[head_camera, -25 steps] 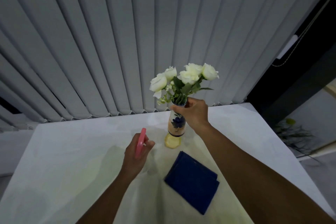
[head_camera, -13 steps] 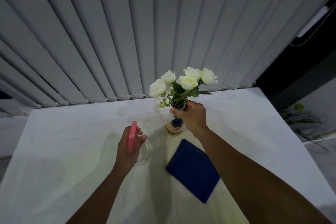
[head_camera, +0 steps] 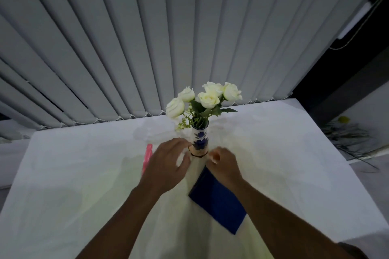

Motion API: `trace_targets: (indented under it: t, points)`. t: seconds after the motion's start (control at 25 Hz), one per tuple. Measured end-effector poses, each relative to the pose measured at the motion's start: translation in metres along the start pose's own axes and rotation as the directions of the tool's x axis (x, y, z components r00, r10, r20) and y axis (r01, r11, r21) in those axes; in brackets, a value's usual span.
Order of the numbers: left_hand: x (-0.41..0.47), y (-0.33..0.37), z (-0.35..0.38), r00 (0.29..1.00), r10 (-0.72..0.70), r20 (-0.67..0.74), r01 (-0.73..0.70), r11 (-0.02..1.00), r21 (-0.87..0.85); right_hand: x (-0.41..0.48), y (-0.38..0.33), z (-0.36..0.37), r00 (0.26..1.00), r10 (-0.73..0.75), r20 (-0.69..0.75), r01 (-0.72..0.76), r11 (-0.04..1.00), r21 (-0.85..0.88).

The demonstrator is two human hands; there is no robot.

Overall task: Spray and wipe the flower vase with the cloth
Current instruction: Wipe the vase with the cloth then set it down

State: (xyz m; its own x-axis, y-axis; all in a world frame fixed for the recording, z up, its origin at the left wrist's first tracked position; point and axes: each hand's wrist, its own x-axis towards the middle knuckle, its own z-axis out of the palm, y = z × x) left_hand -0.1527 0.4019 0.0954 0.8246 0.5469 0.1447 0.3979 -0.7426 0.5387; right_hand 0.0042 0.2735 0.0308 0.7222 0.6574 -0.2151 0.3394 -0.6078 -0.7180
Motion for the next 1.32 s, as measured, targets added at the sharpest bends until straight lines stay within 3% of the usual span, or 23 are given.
trace_targets:
  t: [0.08, 0.16, 0.32, 0.44, 0.56, 0.64, 0.72, 0.84, 0.92, 1.0, 1.12, 1.24, 1.32]
  points:
    - [0.025, 0.008, 0.018, 0.946, -0.212, 0.247, 0.245, 0.963, -0.113, -0.028, 0.027, 0.010, 0.980, 0.059, 0.189, -0.016, 0.975, -0.222]
    - [0.044, 0.009, 0.035, 0.893, -0.261, 0.366, 0.367, 0.894, -0.257, -0.046, 0.050, 0.023, 0.940, 0.084, 0.331, 0.065, 0.906, -0.417]
    - [0.077, 0.004, 0.049, 0.913, -0.252, 0.322, 0.381, 0.811, -0.445, -0.069, 0.073, 0.041, 0.918, 0.016, 0.396, 0.212, 0.824, -0.526]
    - [0.096, -0.002, 0.055, 0.915, -0.267, 0.301, 0.387, 0.790, -0.476, -0.075, 0.087, 0.048, 0.943, -0.135, 0.304, 0.291, 0.777, -0.558]
    - [0.109, 0.004, 0.046, 0.922, -0.252, 0.294, 0.371, 0.791, -0.486, -0.066, 0.074, 0.031, 0.996, -0.041, 0.075, 0.064, 0.941, -0.333]
    - [0.120, 0.015, 0.031, 0.941, -0.231, 0.246, 0.329, 0.790, -0.517, -0.051, 0.061, 0.005, 0.984, 0.139, -0.109, -0.151, 0.983, -0.107]
    - [0.130, 0.030, 0.009, 0.964, -0.171, 0.202, 0.255, 0.803, -0.539, -0.031, 0.048, -0.031, 0.928, 0.283, -0.244, -0.227, 0.946, 0.233]
    - [0.145, 0.052, -0.024, 0.979, -0.084, 0.186, 0.179, 0.794, -0.581, -0.004, -0.002, -0.096, 0.907, 0.353, -0.229, -0.149, 0.778, 0.610]
    - [0.149, 0.070, -0.045, 0.980, -0.049, 0.194, 0.167, 0.736, -0.656, 0.009, -0.052, -0.133, 0.929, 0.196, -0.314, 0.039, 0.792, 0.609]
    - [0.151, 0.087, -0.064, 0.973, -0.051, 0.224, 0.200, 0.664, -0.720, 0.013, -0.100, -0.150, 0.910, -0.097, -0.402, 0.279, 0.862, 0.424]
    - [0.158, 0.099, -0.087, 0.971, -0.081, 0.224, 0.228, 0.580, -0.782, 0.007, -0.144, -0.139, 0.797, -0.477, -0.370, 0.541, 0.837, 0.088]
    - [0.163, 0.109, -0.115, 0.964, -0.171, 0.202, 0.261, 0.492, -0.831, -0.004, -0.145, -0.108, 0.671, -0.679, -0.298, 0.685, 0.722, -0.100]
    - [0.162, 0.110, -0.131, 0.967, -0.193, 0.169, 0.246, 0.508, -0.825, -0.015, -0.129, -0.089, 0.549, -0.793, -0.263, 0.756, 0.606, -0.248]
